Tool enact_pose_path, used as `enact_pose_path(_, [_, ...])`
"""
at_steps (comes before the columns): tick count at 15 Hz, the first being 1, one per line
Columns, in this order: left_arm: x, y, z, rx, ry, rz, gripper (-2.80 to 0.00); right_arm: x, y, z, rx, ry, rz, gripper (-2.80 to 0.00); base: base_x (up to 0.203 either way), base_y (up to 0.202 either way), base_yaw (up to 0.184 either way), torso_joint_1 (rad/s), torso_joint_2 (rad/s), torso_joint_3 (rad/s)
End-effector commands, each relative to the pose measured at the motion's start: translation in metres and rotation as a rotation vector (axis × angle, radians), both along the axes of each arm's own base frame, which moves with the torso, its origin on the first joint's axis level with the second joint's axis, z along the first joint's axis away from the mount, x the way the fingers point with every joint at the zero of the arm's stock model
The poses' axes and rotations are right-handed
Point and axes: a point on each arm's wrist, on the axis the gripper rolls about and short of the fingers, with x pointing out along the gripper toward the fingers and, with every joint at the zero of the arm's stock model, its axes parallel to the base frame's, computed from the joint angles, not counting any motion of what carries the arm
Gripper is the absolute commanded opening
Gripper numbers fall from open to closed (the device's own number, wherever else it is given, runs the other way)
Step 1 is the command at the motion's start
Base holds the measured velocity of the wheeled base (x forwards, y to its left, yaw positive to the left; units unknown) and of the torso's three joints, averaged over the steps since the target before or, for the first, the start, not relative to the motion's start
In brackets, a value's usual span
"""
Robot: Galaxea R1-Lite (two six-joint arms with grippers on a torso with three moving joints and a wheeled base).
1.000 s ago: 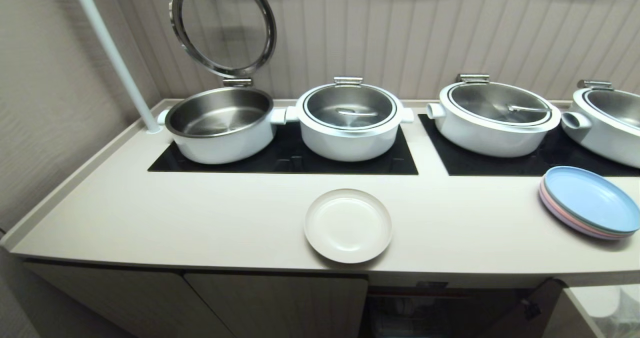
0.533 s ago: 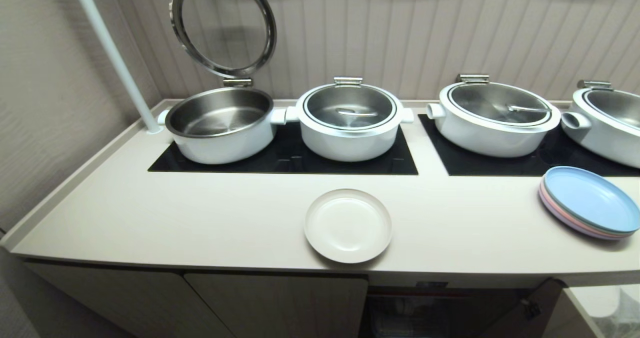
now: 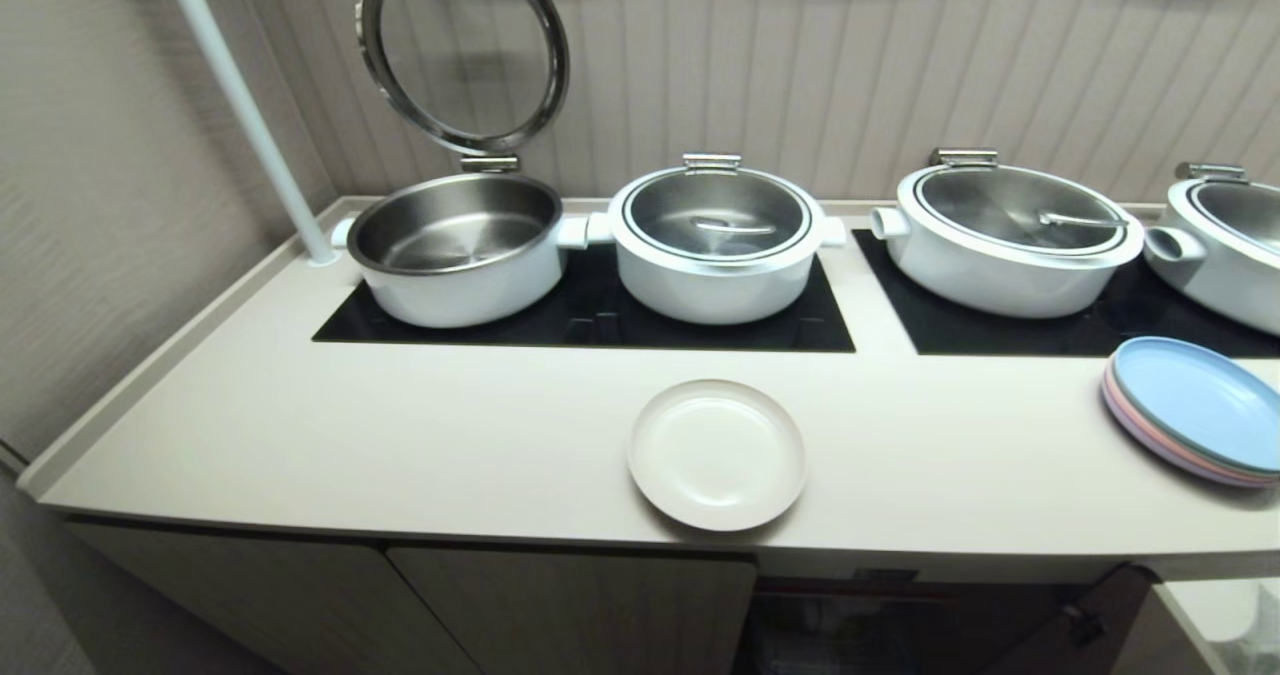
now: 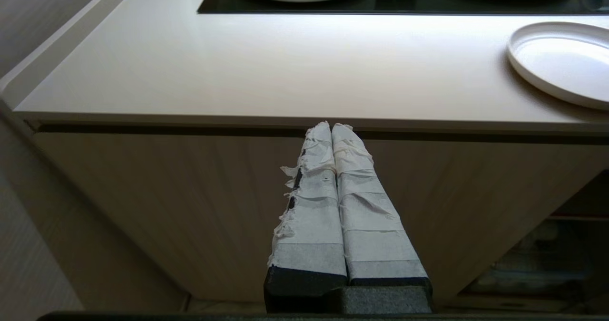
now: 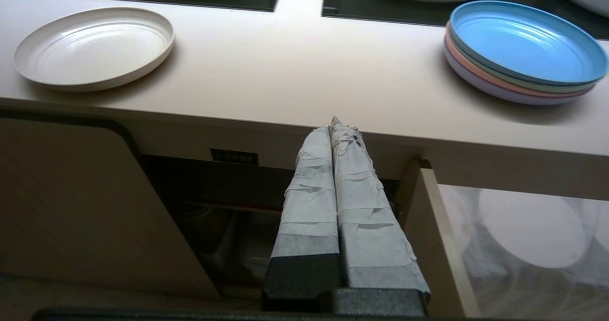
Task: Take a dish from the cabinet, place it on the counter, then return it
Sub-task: Pick up the plate from the table
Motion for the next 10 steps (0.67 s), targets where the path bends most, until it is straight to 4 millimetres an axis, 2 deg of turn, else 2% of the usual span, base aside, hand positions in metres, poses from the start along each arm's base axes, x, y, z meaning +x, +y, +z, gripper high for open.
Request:
enact_pose_path(1, [0.0000, 0.0000, -0.0001, 0.000, 0.000, 0.000, -2.80, 0.0001, 0.0000, 0.0003, -0.001, 0.001, 0.001, -2.80, 0.001, 0.165, 0.002, 0.006, 0.00, 0.001])
enact_pose_path(10, [0.0000, 0.0000, -0.0001, 0.000, 0.000, 0.000, -2.80, 0.0002, 0.0000, -0.0001, -0.009, 0.002, 0.001, -2.80, 0.000, 0.195, -0.001, 0.001, 0.00, 0.001])
